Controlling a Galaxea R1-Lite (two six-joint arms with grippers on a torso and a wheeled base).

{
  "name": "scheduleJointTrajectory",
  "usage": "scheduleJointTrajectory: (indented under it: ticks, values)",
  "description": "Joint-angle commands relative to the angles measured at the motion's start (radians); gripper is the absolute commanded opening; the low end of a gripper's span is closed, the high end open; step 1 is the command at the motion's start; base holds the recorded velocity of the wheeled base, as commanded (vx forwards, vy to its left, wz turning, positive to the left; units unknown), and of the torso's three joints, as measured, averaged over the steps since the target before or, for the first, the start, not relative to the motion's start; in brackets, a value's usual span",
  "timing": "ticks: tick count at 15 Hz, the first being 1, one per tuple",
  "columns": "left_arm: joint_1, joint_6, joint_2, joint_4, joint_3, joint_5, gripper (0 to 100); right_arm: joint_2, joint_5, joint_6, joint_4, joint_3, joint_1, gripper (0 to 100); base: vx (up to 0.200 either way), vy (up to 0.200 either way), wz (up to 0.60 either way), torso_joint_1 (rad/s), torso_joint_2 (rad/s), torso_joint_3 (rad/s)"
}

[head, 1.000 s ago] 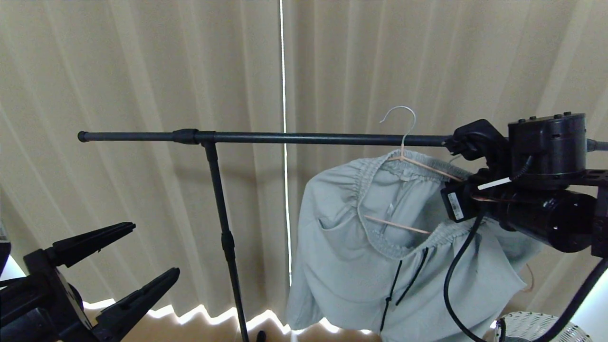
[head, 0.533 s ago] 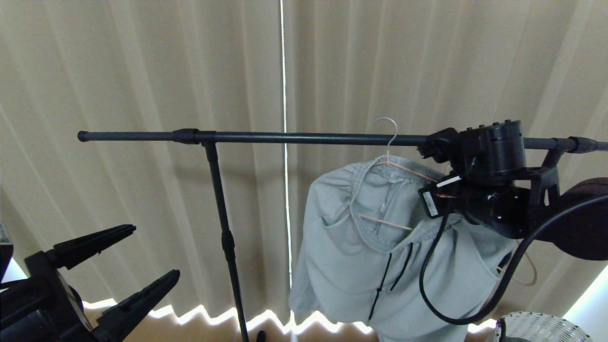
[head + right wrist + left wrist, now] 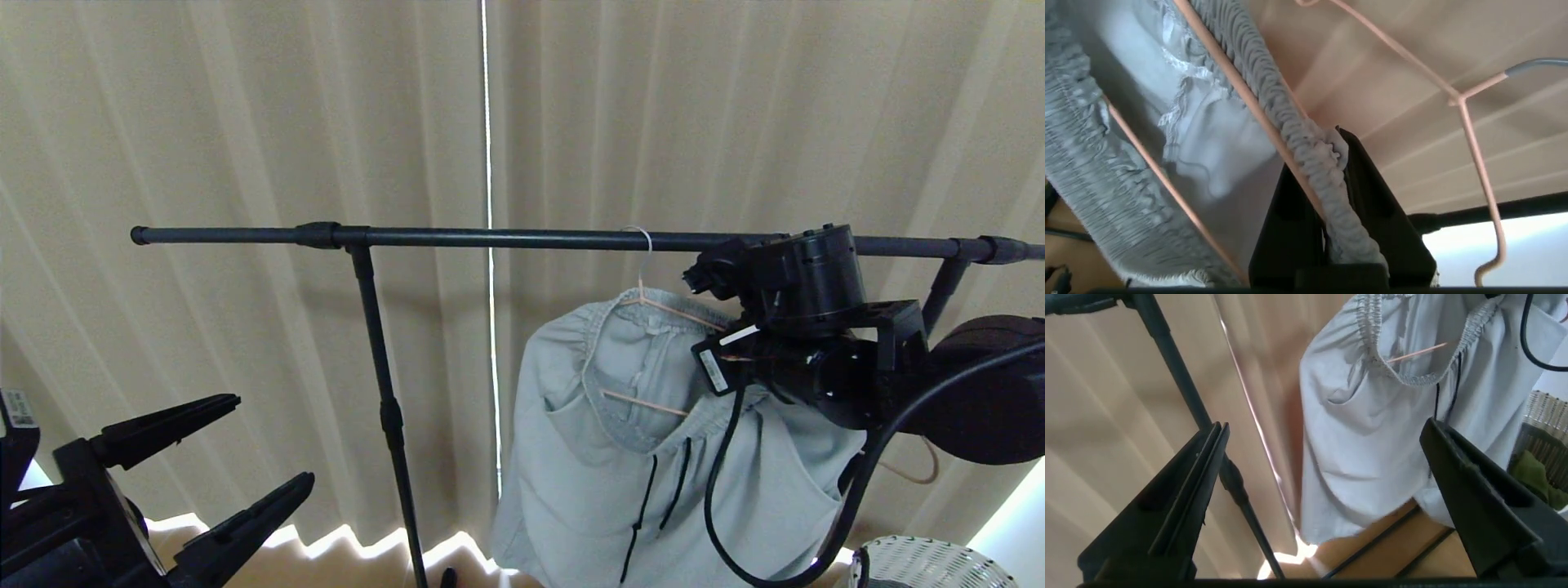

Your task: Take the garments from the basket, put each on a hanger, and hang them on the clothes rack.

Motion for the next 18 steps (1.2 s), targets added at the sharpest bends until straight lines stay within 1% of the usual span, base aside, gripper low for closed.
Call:
scheduleJointTrajectory:
  ticks: [1,7,8,10,12,15,16,18]
  values:
    - [0.000,0.000,0.003,0.000,0.000,0.000,100,0.011,-0.003,-0.001,-0.006,-0.001,0.009,0,0.000,0.000,0.00,0.000,0.00,0.000]
    - [0.002,0.000,0.000,0.000,-0.001,0.000,100,0.032,-0.001,0.001,-0.013,-0.028,0.091,0,0.000,0.000,0.00,0.000,0.00,0.000]
    - [0.002,0.000,-0.003,0.000,-0.001,0.000,100,0.040,0.000,0.005,-0.015,-0.034,0.095,100,0.000,0.000,0.00,0.000,0.00,0.000]
    - [0.003,-0.001,-0.006,0.000,-0.003,0.000,100,0.048,0.006,0.024,-0.023,-0.037,0.103,100,0.000,0.000,0.00,0.000,0.00,0.000]
    - [0.003,-0.001,-0.003,0.000,-0.003,0.000,100,0.035,0.017,0.062,-0.055,-0.027,0.124,100,0.000,0.000,0.00,0.000,0.00,0.000]
    - [0.003,-0.003,-0.002,0.001,-0.001,0.002,100,0.017,0.095,0.104,-0.061,-0.013,0.129,100,0.000,0.000,0.00,0.000,0.00,0.000]
    - [0.003,-0.003,0.000,0.001,-0.003,0.002,100,0.008,0.146,0.127,-0.075,-0.004,0.129,100,0.000,0.000,0.00,0.000,0.00,0.000]
    - [0.005,-0.003,0.001,0.001,-0.003,0.002,100,-0.001,0.204,0.130,-0.150,0.032,0.129,100,0.000,0.000,0.00,0.000,0.00,0.000]
